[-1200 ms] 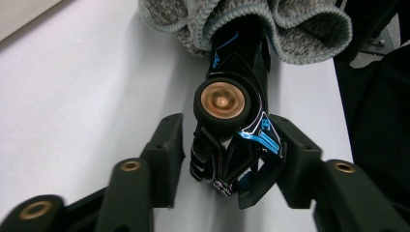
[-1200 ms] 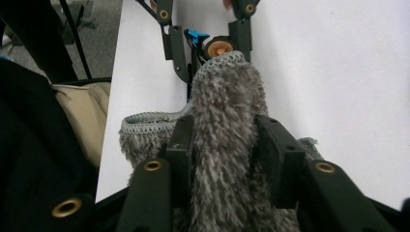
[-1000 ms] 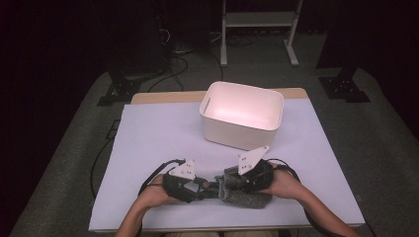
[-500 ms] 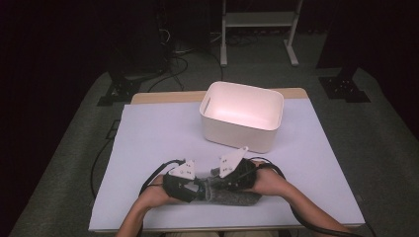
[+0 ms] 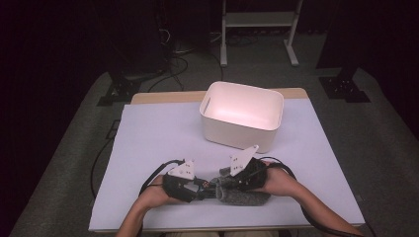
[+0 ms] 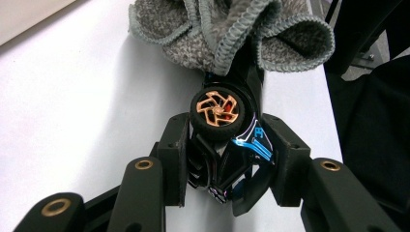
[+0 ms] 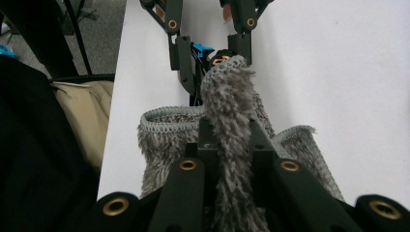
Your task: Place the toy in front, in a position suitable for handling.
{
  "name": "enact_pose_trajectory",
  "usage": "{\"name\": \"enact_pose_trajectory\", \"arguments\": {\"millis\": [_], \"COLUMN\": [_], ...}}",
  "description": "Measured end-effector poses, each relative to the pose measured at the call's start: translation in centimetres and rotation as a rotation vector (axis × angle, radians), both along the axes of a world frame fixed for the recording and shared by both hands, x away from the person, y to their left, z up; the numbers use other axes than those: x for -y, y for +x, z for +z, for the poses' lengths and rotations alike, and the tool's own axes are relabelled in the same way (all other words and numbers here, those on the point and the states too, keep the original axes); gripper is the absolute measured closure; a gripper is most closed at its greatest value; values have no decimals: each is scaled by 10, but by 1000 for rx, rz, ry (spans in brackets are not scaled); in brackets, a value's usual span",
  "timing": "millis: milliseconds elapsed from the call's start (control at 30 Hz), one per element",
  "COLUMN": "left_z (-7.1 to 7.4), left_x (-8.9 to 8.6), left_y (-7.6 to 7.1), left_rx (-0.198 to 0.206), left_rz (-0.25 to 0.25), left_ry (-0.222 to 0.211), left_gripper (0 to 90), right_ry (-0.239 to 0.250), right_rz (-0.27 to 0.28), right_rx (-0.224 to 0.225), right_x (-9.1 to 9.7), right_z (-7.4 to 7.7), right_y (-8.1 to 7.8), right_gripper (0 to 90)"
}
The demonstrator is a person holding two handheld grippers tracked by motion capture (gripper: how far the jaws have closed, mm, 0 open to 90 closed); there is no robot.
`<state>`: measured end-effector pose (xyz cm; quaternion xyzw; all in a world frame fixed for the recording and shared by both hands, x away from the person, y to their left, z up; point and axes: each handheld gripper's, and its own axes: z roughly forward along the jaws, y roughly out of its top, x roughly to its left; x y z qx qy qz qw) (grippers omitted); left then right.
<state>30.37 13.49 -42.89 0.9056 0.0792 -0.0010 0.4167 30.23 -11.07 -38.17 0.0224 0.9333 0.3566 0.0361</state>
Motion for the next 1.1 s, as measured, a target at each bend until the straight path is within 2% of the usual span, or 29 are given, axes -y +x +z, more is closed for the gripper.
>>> {"name": "enact_pose_trajectory", "arguments": {"millis": [100,167,333,467,500,633,767,1033,1100], "left_z": [0,0,-1,-1,-2,-2,-2,-2,-2], "left_x": [0,0,-1,-1,-1,-1,-1,-1,-1], "left_y": [-1,-1,0,0,0,1,1,1,2], "left_rx": [5,7,6,6,4,-2,-1,-5,-10], "left_rz": [-3,-6,-5,-6,-6,-6,-6,-10,-7], "left_ry": [2,3,-11,-13,-13,-11,-11,-6,-5], "left_gripper": [571,571,571,571,571,570,570,569,568], "right_ry": [1,-3,-12,-3,-3,27,41,35,32], "right_rz": [21,51,75,33,33,-28,-73,-87,-87], "right_rx": [11,26,37,13,13,-10,-15,-5,-5], "right_x": [-11,-32,-45,-18,-18,17,41,47,47], "right_z": [1,1,1,-1,-1,-3,-4,-3,-3], "right_y": [-1,-1,0,1,1,-1,-3,-5,-5], "right_gripper": [803,801,802,802,802,803,803,803,780]}}
